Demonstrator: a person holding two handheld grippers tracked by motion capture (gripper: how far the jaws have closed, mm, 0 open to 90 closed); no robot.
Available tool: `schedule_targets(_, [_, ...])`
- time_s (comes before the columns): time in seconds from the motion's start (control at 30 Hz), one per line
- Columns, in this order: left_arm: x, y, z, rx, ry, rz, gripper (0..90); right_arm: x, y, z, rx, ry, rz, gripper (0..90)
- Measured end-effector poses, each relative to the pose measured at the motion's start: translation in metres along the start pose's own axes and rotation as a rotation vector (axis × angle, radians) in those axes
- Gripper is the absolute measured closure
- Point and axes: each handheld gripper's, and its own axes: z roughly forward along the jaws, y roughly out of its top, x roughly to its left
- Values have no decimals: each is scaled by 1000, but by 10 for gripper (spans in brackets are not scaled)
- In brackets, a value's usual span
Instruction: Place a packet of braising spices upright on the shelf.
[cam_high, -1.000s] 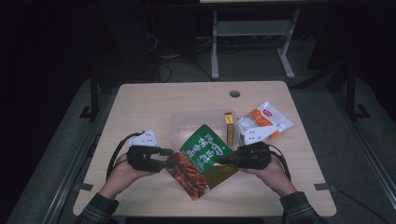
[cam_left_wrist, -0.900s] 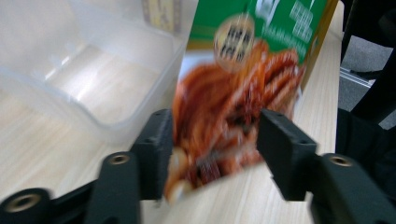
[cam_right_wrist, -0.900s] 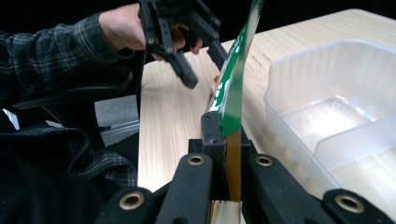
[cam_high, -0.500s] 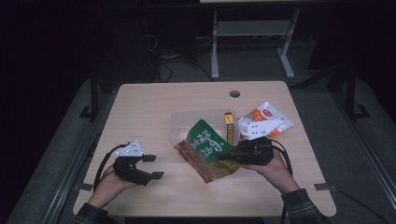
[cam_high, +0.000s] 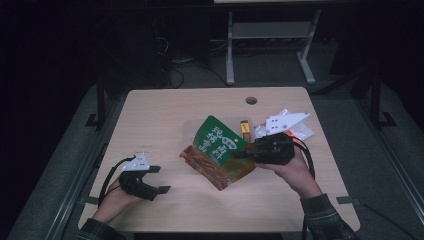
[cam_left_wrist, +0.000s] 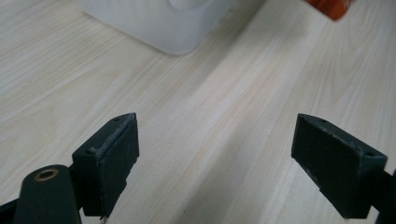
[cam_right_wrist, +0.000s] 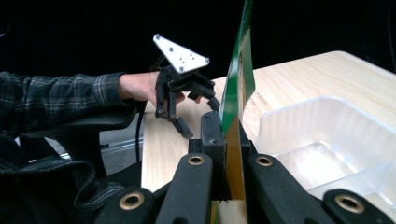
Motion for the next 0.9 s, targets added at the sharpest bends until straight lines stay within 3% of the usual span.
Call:
schedule_targets(0.3, [-1,0,3,13,18,20,144,-12,19,0,-1,-89,-17,900])
schedule_targets(0.67, [1,-1,4,6,23,7,144,-35,39,11,-42,-185,27,900])
schedule_targets(0.9, [3,-2,4,5,21,1,144,-43,47,22,-54,-217,45,900])
